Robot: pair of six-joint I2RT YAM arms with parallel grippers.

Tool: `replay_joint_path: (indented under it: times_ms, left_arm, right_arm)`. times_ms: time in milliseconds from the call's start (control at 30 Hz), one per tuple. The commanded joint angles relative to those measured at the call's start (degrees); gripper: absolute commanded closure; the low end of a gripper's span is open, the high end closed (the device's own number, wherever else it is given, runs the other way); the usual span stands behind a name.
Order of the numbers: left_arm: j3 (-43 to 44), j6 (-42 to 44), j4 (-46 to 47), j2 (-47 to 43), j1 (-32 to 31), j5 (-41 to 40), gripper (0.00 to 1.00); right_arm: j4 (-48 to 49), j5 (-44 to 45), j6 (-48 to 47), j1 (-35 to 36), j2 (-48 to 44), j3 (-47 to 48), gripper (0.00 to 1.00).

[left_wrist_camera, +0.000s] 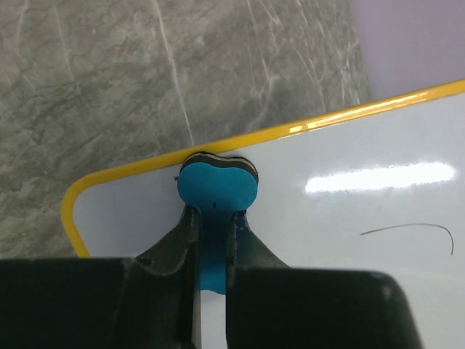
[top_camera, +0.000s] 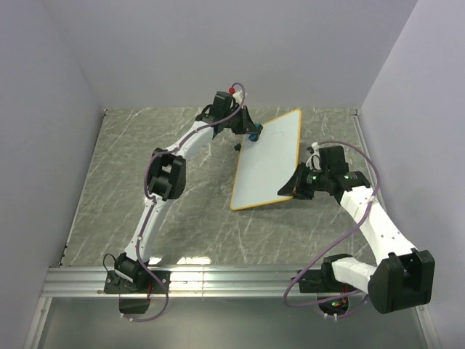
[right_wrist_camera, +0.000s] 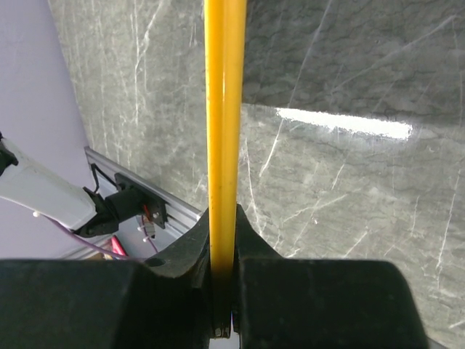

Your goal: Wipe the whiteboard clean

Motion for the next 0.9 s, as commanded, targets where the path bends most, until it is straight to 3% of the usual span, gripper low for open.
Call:
replay_joint_path:
  times_ms: [0, 233, 600, 867]
  left_arm:
    - [-2.54, 2.06, -5.0, 4.78, -3.54, 6.86, 1.0]
    - [-2.37, 1.26, 1.78, -2.59, -6.0, 16.91, 1.0]
    - [-0.43, 6.88, -3.31, -7.43, -12.59, 15.43, 1.0]
    - [-1.57, 14.36, -12.88, -11.04, -14.09, 11.74, 1.0]
  right_arm:
    - [-3.83, 3.45, -13.34, 3.42, 1.47, 2.82, 1.0]
    - [-4.8, 5.3, -13.6, 5.71, 2.61, 3.0, 1.0]
    - [-7.61, 11.63, -13.43, 14.41, 6.3, 5.72, 1.0]
    - [-6.91, 12.07, -13.43, 14.5, 7.36, 6.51, 1.0]
